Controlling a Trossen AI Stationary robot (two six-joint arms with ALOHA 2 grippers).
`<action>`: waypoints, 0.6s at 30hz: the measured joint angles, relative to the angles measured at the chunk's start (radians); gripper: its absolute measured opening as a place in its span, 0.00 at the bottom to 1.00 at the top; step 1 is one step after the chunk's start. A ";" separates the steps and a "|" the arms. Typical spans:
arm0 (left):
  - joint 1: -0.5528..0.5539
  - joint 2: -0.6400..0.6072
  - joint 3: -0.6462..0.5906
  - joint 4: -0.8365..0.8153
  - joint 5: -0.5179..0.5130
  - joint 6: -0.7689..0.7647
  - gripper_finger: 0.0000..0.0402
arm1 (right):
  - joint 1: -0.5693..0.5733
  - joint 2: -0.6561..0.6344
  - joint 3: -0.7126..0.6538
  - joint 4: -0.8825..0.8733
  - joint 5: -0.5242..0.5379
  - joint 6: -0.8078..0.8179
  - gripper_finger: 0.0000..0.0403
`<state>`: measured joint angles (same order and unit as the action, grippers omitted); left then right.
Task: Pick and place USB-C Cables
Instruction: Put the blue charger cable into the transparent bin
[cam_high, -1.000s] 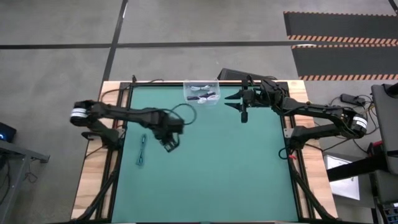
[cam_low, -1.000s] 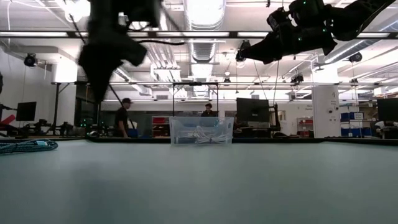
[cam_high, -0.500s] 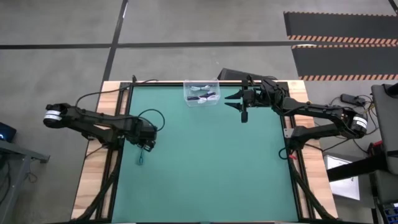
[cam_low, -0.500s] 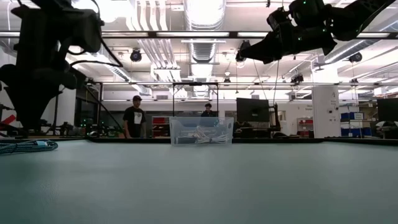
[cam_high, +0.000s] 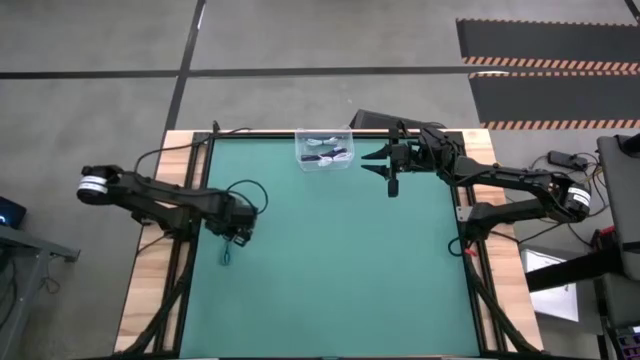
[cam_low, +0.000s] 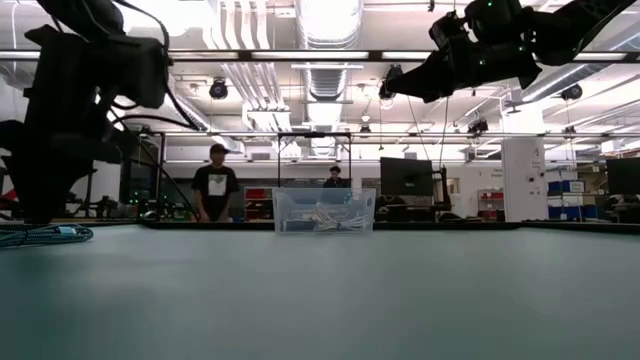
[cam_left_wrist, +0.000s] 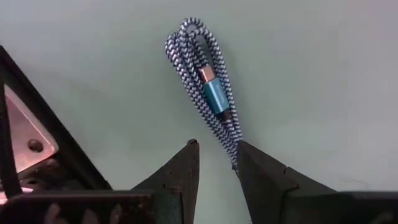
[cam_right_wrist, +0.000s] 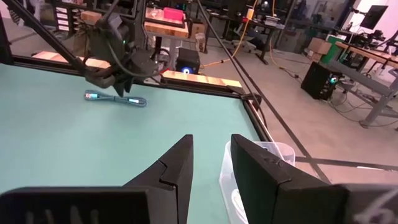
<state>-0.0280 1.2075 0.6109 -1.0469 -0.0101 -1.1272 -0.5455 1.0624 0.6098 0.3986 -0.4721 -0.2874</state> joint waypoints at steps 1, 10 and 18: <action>0.000 0.013 0.000 0.003 0.001 0.000 0.23 | 0.000 0.000 0.000 0.000 0.000 0.000 0.25; 0.000 0.117 -0.004 0.054 0.009 0.033 0.23 | 0.000 0.000 0.000 -0.001 0.000 0.000 0.25; 0.000 0.147 -0.010 0.103 0.008 0.062 0.21 | 0.000 0.000 0.000 -0.001 0.000 0.000 0.25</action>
<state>-0.0280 1.3541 0.6009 -0.9436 -0.0017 -1.0651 -0.5455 1.0622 0.6098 0.3981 -0.4721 -0.2874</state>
